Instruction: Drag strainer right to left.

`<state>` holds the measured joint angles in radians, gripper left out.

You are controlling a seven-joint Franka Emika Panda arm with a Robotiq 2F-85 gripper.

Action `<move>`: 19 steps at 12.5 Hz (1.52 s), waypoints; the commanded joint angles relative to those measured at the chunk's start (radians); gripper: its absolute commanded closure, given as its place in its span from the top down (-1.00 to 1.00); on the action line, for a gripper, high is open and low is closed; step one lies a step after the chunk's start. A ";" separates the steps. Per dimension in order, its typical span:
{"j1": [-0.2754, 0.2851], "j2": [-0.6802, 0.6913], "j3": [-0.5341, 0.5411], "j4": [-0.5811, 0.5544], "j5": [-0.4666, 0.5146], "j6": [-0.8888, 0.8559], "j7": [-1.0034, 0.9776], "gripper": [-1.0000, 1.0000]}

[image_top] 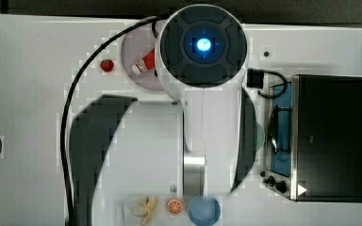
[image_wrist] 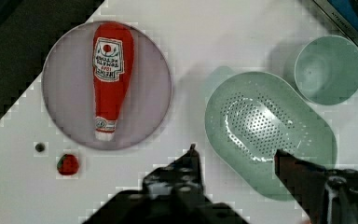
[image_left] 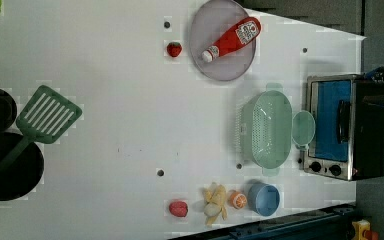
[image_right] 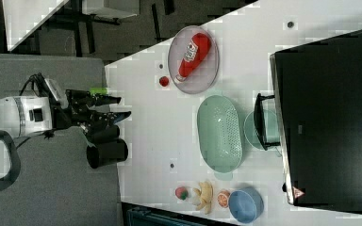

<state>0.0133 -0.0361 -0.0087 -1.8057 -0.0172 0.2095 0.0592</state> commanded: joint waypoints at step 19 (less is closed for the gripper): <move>-0.035 0.050 -0.006 -0.680 -0.030 0.676 0.581 1.00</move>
<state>-0.0358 0.0330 -0.0166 -2.5078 -0.0354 0.8496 0.5063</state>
